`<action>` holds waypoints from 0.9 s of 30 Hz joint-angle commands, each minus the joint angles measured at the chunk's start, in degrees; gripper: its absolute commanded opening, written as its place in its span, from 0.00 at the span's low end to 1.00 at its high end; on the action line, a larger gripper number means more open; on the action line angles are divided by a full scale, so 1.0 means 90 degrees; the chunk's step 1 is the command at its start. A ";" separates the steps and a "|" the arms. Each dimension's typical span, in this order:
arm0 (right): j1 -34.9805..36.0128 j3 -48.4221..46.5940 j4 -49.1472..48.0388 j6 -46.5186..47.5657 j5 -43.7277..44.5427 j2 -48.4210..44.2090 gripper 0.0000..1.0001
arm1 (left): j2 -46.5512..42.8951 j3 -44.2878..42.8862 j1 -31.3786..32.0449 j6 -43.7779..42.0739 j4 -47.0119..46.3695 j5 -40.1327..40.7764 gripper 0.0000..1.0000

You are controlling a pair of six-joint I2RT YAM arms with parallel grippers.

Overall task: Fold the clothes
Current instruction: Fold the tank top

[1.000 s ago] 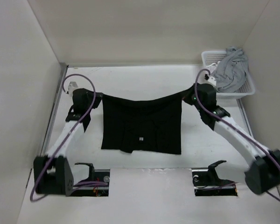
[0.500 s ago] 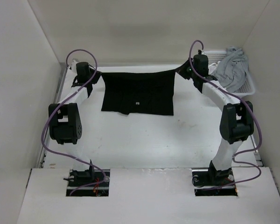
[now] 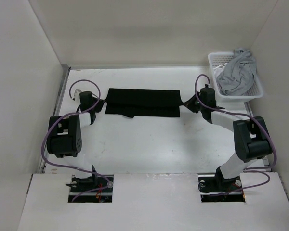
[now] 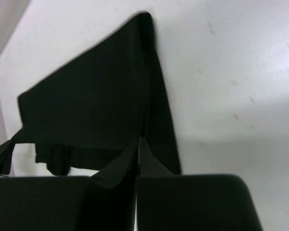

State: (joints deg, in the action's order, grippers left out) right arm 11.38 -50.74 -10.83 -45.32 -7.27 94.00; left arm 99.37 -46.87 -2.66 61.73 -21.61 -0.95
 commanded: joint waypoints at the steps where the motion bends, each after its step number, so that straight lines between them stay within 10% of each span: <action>1: 0.0049 0.0480 -0.0817 -0.0189 0.0163 -0.0414 0.00 | -0.0679 0.0548 -0.0013 0.0172 -0.0919 -0.0002 0.00; 12: 0.0303 0.1585 -0.0994 -0.0589 0.0348 -0.0366 0.01 | -0.1021 0.2189 -0.0139 0.0182 -0.1935 -0.0304 0.05; 21: 0.0225 0.1751 -0.1404 -0.0550 -0.0090 -0.0532 0.53 | -0.2660 0.2601 -0.0063 0.0065 -0.1478 -0.0159 0.18; 27: 0.0157 0.1585 -0.1443 -0.0784 -0.0266 0.0004 0.57 | -0.2772 0.1704 0.1761 -0.0540 -0.0715 0.0818 0.18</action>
State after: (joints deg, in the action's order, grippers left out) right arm 13.43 -34.92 -20.58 -50.89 -8.01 91.68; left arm 72.99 -26.55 7.05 60.58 -29.76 2.55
